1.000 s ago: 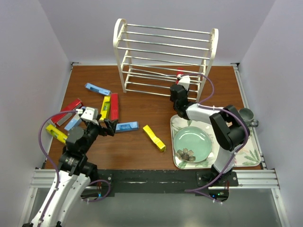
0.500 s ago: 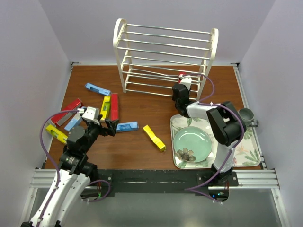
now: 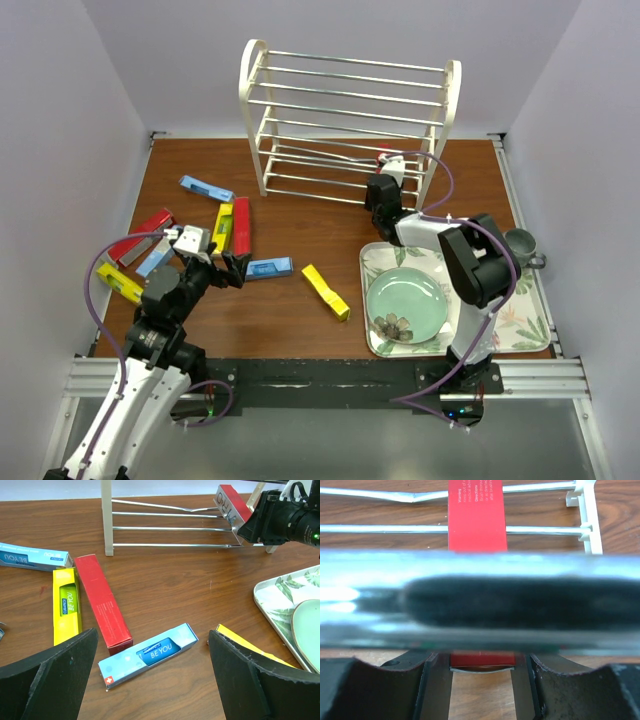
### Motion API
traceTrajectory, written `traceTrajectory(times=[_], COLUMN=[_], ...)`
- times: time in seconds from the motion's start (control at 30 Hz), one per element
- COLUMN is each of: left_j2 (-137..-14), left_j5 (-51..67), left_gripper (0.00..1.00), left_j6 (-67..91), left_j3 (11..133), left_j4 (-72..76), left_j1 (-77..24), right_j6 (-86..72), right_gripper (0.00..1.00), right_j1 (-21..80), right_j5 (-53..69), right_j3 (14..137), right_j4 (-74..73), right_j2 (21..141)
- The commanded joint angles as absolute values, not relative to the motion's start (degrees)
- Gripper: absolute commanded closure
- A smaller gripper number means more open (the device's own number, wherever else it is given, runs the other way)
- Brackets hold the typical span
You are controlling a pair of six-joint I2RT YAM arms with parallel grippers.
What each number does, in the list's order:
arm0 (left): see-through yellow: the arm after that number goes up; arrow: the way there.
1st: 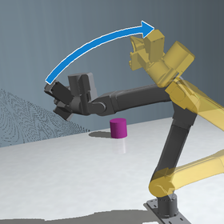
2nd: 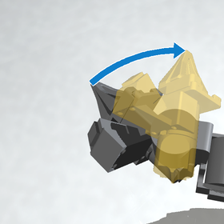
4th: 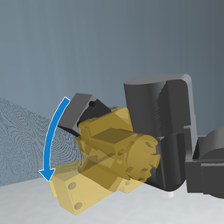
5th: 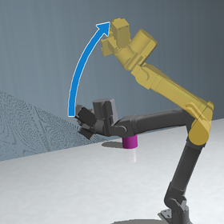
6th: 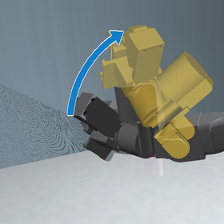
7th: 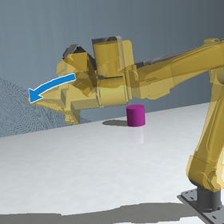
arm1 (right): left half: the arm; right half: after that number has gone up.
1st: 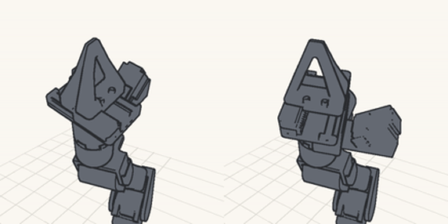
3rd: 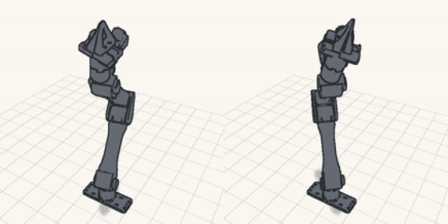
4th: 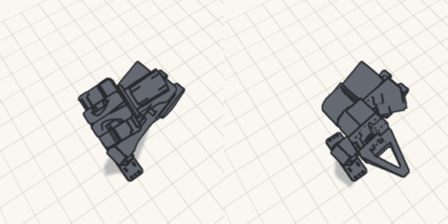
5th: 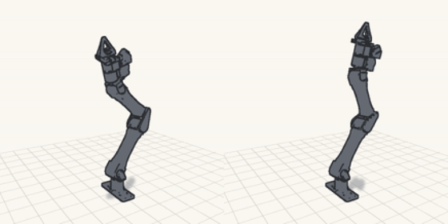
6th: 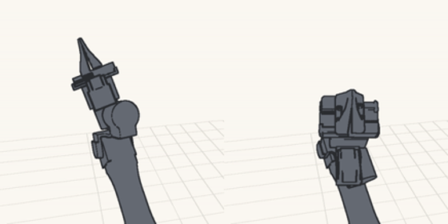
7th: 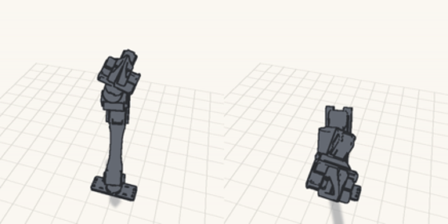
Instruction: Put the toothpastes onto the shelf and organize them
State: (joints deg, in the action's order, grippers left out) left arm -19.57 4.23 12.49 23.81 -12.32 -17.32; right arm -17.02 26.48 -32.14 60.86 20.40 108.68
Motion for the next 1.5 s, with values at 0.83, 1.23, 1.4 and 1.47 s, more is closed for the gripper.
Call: traceTrajectory(times=[0.83,1.23,1.4,1.47], left_j2=[-20.0,-19.2,-19.9,-20.8], left_j5=[4.7,4.3,2.6,0.6], left_gripper=[0.03,0.02,0.01,0.0], left_j6=[12.8,12.7,13.2,15.0], left_j3=[24.7,24.5,24.5,24.7], left_j4=[-10.8,-10.7,-11.0,-11.5], left_j1=[-17.7,-17.7,-17.7,-17.7], right_j6=[-17.6,-19.3,-18.1,-18.4], right_gripper=[0.22,0.02,0.02,0.01], right_j1=[25.7,25.8,25.8,25.8], right_j5=[-29.0,-17.6,-9.5,-8.3], right_j3=[61.5,53.5,49.7,48.7], right_j4=[21.9,14.1,7.3,3.0], right_j2=[105.1,89.7,78.1,74.6])
